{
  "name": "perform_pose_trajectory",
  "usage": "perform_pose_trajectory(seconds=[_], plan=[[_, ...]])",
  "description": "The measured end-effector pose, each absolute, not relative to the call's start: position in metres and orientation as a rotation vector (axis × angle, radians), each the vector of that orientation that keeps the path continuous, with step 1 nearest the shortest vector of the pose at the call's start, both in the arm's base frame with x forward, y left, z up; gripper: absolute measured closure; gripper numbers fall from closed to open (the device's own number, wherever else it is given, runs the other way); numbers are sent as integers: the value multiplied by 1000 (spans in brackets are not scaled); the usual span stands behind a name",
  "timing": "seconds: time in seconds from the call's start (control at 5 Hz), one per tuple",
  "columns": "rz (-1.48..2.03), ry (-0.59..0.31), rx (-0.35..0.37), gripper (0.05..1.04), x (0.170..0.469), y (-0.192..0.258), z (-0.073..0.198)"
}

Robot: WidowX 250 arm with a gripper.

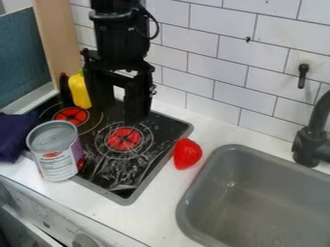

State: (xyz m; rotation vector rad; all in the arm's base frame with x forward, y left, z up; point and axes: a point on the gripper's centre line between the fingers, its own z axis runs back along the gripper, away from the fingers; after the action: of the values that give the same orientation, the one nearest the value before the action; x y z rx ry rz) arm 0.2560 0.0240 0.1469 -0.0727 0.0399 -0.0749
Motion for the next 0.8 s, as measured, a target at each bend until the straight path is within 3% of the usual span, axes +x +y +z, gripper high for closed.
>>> perform_pose_trajectory(seconds=[0.2,0.4,0.6,0.8], plan=[[-72,61,-76,83,256,24,141],[-106,3,-49,83,286,13,107],[-194,-65,-20,83,305,-6,92],[-206,-63,6,83,311,-9,80]])
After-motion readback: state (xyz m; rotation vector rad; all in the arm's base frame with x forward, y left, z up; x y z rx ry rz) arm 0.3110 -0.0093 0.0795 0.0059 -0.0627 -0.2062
